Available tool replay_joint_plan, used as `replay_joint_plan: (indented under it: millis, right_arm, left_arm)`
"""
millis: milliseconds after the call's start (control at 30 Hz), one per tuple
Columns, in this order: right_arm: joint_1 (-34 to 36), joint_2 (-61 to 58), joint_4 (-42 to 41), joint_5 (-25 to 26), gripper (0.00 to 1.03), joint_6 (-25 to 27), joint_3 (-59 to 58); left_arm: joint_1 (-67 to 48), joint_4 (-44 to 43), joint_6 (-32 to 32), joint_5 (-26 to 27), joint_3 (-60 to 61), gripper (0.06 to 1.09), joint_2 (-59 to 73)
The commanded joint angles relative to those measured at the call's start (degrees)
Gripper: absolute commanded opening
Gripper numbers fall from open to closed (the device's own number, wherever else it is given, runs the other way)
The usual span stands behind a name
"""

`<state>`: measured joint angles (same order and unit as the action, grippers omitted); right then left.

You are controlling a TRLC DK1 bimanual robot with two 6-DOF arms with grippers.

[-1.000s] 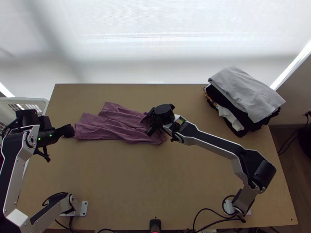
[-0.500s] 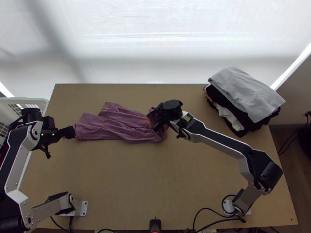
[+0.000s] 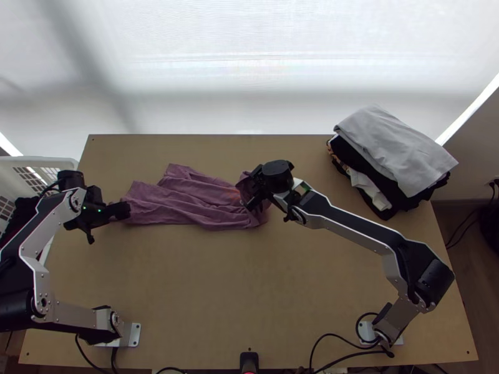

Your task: Fold the t-shirt

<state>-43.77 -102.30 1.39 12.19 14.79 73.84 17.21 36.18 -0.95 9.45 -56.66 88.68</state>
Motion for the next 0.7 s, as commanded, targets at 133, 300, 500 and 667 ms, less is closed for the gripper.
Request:
replay_joint_plan:
  millis: [133, 300, 500, 667]
  right_arm:
    - [0.5, 1.7, -1.1, 0.3, 0.03, -1.3, -1.4]
    - [0.5, 1.8, -1.4, 0.3, 0.03, -1.4, -1.3]
    - [1.9, 3.2, -1.4, 0.4, 0.03, -1.6, -1.4]
    - [4.3, 5.3, -1.4, 1.2, 0.03, -1.4, -0.3]
  left_arm:
    - [-3.9, -1.5, -4.2, 0.4, -0.5, 0.91, 1.8]
    - [-6.6, -3.2, -6.6, -1.3, -0.6, 0.48, 3.0]
    - [-6.1, -5.7, -7.4, -4.4, -2.7, 0.10, 3.7]
    - [-3.5, -2.7, -9.3, -4.4, -9.2, 0.10, 0.2]
